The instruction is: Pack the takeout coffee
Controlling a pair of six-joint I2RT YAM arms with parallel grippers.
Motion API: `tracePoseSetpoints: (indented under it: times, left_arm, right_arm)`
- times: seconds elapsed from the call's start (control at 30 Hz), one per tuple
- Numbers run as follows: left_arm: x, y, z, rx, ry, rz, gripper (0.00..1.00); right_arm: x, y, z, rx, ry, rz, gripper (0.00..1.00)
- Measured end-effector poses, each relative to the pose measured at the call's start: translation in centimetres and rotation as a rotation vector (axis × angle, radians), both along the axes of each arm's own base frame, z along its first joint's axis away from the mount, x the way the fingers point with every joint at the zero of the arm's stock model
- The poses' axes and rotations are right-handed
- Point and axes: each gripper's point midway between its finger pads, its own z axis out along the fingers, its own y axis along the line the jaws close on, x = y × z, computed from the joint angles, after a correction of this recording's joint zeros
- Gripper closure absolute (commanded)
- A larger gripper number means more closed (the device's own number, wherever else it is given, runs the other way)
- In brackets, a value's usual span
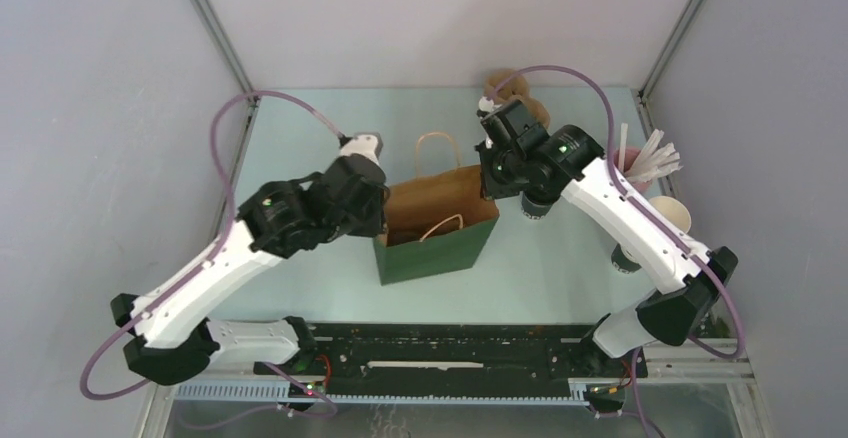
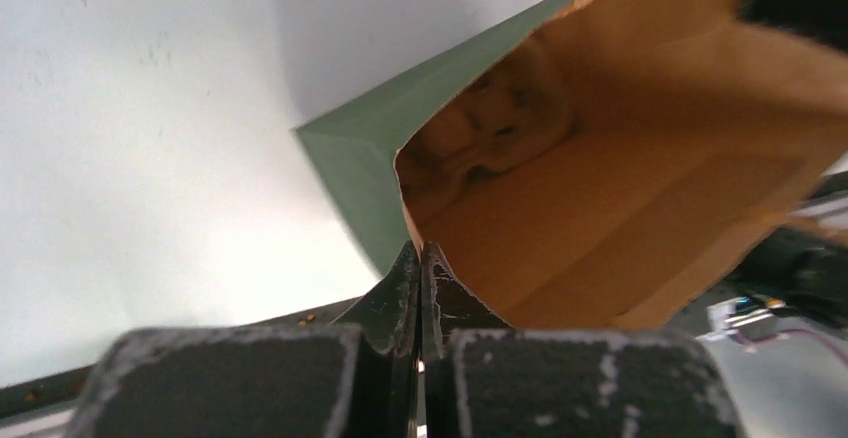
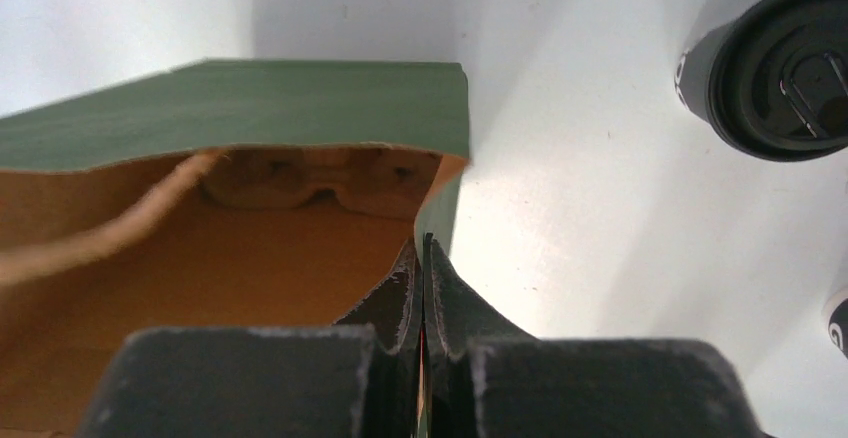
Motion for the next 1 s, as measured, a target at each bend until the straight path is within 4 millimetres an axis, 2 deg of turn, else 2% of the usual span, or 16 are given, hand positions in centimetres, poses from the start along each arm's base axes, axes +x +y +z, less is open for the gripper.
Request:
tracePoseSetpoints:
  times: [0.1,0.17,0.23,0.33,0.37,0.47,0.53,0.6,0.73,0.87,1.0]
  left_arm:
    - [0.2,-0.1,3.7,-0.087,-0.072,-0.002,1.00]
    - [-0.1,0.4,4.3,-0.114,-0.092,0.001,1.00]
    - [-0.3,0.8,3.2,-0.103,-0.080,0.003,1.00]
    - [-0.7,1.3,0.2,-0.050,-0.032,0.000,0.99]
    - [-0.7,1.1,-0.5,-0.035,-0.015,-0.004,0.93]
    - [-0.6,0.2,-1.2,-0.022,0.012,-0.029,0.61]
    - [-0.7,-0.1,-0.7,-0.043,0.003,-0.051,0.42]
    - [-1.0,0.0,0.8,-0.082,-0.030,-0.075,0.28]
    - [-1.4,1.1,5.1,-0.169,-0.135,-0.098,0.12]
    - [-0.9,2.6,8.8,-0.213,-0.244,-0.085,0.03]
    - [0.0,2.4,9.6,-0.198,-0.287,-0.091,0.00]
  right_arm:
    - [-0.3,0.5,2.3,0.030,-0.044,0.018,1.00]
    - [-0.5,0.5,3.1,0.050,-0.063,0.021,1.00]
    - [-0.7,0.3,3.0,0.059,-0.061,0.023,1.00]
    - [-0.6,-0.1,1.4,0.046,-0.025,0.016,1.00]
    - [-0.5,-0.1,0.9,0.035,-0.012,0.018,1.00]
    - [-0.1,0.4,0.1,0.013,-0.007,0.058,1.00]
    - [0.2,0.9,0.4,0.010,-0.023,0.112,1.00]
    - [0.7,1.4,1.3,0.022,-0.045,0.164,1.00]
    - [1.8,2.2,2.6,0.058,-0.092,0.263,1.00]
    - [2.4,2.8,2.9,0.094,-0.127,0.344,1.00]
    - [3.4,3.8,3.1,0.159,-0.175,0.389,1.00]
